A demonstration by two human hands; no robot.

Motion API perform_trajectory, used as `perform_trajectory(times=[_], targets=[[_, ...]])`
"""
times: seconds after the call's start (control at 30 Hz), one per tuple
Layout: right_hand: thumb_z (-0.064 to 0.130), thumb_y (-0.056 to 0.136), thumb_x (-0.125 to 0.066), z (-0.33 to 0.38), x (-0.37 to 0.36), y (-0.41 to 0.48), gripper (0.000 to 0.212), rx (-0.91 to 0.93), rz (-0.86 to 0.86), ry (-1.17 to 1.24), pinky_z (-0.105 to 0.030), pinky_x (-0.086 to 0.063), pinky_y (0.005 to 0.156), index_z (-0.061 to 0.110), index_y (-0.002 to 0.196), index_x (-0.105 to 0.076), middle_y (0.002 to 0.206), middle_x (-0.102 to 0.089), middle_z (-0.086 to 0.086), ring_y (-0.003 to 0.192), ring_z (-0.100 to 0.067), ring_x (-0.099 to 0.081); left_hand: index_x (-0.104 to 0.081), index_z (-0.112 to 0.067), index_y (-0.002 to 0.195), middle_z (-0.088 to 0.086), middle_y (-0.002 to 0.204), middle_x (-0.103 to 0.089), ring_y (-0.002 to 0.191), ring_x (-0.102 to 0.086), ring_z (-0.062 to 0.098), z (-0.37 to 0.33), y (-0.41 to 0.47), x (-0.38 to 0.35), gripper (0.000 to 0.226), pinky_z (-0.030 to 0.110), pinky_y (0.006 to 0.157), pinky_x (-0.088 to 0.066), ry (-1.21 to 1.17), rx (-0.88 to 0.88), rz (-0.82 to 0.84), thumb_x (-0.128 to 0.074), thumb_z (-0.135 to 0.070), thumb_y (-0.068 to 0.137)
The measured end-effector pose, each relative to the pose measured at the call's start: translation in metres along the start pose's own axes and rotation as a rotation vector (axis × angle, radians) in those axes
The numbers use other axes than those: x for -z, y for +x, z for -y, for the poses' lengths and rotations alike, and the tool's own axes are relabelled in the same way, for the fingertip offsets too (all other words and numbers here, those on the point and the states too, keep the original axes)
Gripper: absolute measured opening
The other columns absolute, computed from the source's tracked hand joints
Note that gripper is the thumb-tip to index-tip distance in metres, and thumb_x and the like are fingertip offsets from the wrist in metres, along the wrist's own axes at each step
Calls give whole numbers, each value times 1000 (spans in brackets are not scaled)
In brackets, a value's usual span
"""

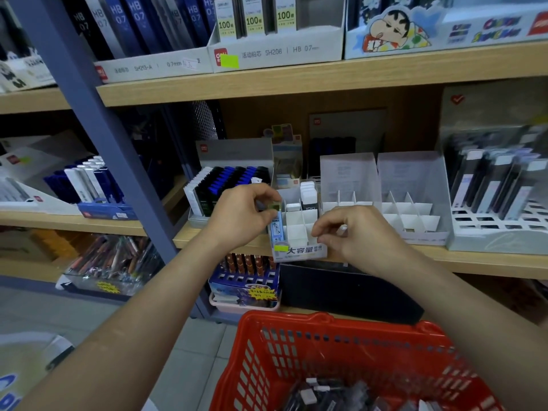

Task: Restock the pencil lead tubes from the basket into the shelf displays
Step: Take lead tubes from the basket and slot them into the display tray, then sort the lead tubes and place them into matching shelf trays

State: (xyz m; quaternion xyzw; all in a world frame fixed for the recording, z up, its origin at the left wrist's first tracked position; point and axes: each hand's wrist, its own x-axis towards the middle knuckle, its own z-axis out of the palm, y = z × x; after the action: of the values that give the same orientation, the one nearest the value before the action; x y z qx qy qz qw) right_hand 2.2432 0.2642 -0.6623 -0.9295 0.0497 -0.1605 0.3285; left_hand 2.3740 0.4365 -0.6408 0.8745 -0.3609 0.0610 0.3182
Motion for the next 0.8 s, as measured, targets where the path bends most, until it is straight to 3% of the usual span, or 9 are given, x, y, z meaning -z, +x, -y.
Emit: perform_trajectory(times=[0.2, 0.37, 0.43, 0.53, 0.67, 0.8], targets=[[11, 89, -68, 1, 11, -3, 20, -2, -36, 78, -12, -47, 78, 29, 95, -74, 94, -69, 19, 93, 3, -63, -69, -25, 107, -9, 96, -60, 72, -51, 4, -5, -9, 9, 25, 18, 68, -41, -14, -72, -98, -68, -11, 86], [9, 88, -68, 8, 33, -6, 24, 16, -42, 148, -17, -52, 77, 32, 83, -70, 85, -72, 13, 81, -1, -66, -72, -25, 94, -8, 92, -68, 81, -62, 13, -32, -30, 29, 17, 25, 75, -51, -128, -127, -67, -64, -10, 89], [8, 87, -70, 13, 46, -11, 18, -31, 116, 174, -20, -54, 71, 25, 82, -72, 76, -74, 4, 69, -4, -68, -72, -22, 89, -6, 87, -71, 81, -66, 10, -48, -45, 37, 21, 24, 76, -54, -190, -140, 90, -62, -4, 88], [13, 91, -67, 14, 58, -24, 6, -139, 487, 100, -16, -50, 59, 16, 89, -72, 78, -75, 1, 69, -7, -70, -75, -16, 84, -3, 75, -73, 70, -66, 4, -69, -70, 35, 23, 17, 63, -51, -238, -112, 410, -61, 3, 85], [20, 98, -57, 0, 31, -54, 12, -321, 905, 53, -22, -56, 67, 16, 102, -67, 94, -75, -5, 83, -15, -73, -77, -22, 85, -10, 77, -73, 70, -66, 0, -72, -103, -9, 22, 17, 64, -52, -38, -147, 708, -62, -5, 83], [21, 100, -55, -30, -24, -94, 17, -487, 1051, 3, -27, -57, 74, 19, 116, -59, 107, -69, -8, 88, -16, -69, -75, -20, 95, -12, 76, -71, 67, -60, -2, -46, -128, -73, 22, 13, 65, -43, 119, -133, 886, -59, -8, 85]])
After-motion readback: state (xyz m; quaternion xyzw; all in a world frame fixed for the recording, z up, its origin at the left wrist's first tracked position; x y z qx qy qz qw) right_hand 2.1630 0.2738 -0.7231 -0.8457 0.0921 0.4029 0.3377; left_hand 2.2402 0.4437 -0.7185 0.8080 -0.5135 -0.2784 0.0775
